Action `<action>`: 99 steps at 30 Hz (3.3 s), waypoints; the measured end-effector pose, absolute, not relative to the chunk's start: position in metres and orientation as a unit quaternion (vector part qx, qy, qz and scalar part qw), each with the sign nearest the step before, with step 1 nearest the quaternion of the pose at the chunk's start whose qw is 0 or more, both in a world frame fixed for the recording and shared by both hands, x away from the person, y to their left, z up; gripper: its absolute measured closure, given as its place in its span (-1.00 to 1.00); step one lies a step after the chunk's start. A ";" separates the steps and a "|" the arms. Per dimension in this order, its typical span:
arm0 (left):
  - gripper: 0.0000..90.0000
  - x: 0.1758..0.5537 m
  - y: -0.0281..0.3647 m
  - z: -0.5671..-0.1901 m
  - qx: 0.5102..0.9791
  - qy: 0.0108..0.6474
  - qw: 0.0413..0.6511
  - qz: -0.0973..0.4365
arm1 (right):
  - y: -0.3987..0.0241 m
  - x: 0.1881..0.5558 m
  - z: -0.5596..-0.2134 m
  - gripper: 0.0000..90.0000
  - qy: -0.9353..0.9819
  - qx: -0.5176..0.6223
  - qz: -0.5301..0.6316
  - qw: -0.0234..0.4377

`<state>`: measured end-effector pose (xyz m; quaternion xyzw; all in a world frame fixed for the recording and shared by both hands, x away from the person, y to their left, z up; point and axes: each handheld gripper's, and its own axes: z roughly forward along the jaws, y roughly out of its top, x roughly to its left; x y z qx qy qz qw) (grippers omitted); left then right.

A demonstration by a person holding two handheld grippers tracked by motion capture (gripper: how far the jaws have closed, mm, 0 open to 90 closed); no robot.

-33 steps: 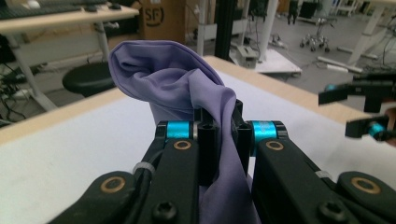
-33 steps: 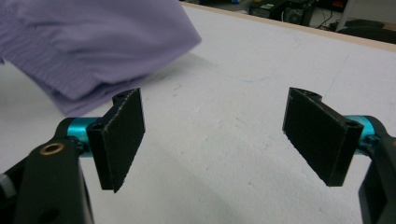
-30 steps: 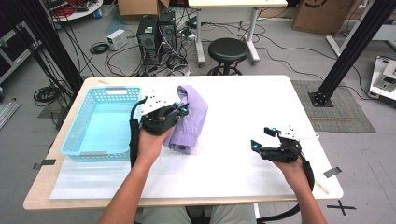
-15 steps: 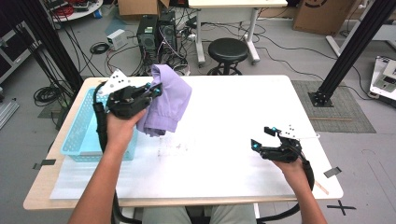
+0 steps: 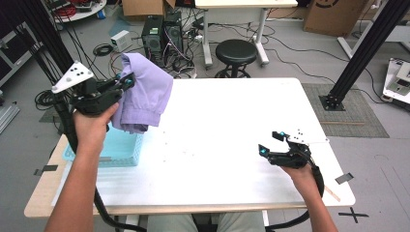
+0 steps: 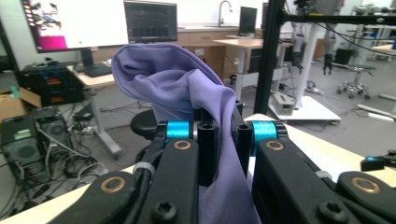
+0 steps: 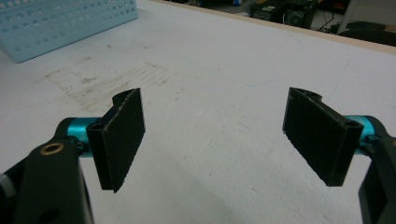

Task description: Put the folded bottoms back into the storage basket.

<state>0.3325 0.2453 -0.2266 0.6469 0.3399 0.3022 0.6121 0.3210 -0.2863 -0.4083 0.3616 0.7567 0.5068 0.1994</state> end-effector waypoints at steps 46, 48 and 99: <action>-0.49 0.324 0.321 -0.336 0.575 0.492 0.546 0.360 | -0.278 0.321 -0.412 -0.53 0.769 0.351 0.496 0.199; -0.50 0.323 0.312 -0.338 0.579 0.483 0.552 0.356 | -0.277 0.321 -0.412 -0.53 0.771 0.351 0.494 0.198; -0.50 0.329 0.145 -0.406 0.682 0.366 0.574 0.266 | -0.277 0.322 -0.416 -0.53 0.767 0.357 0.494 0.203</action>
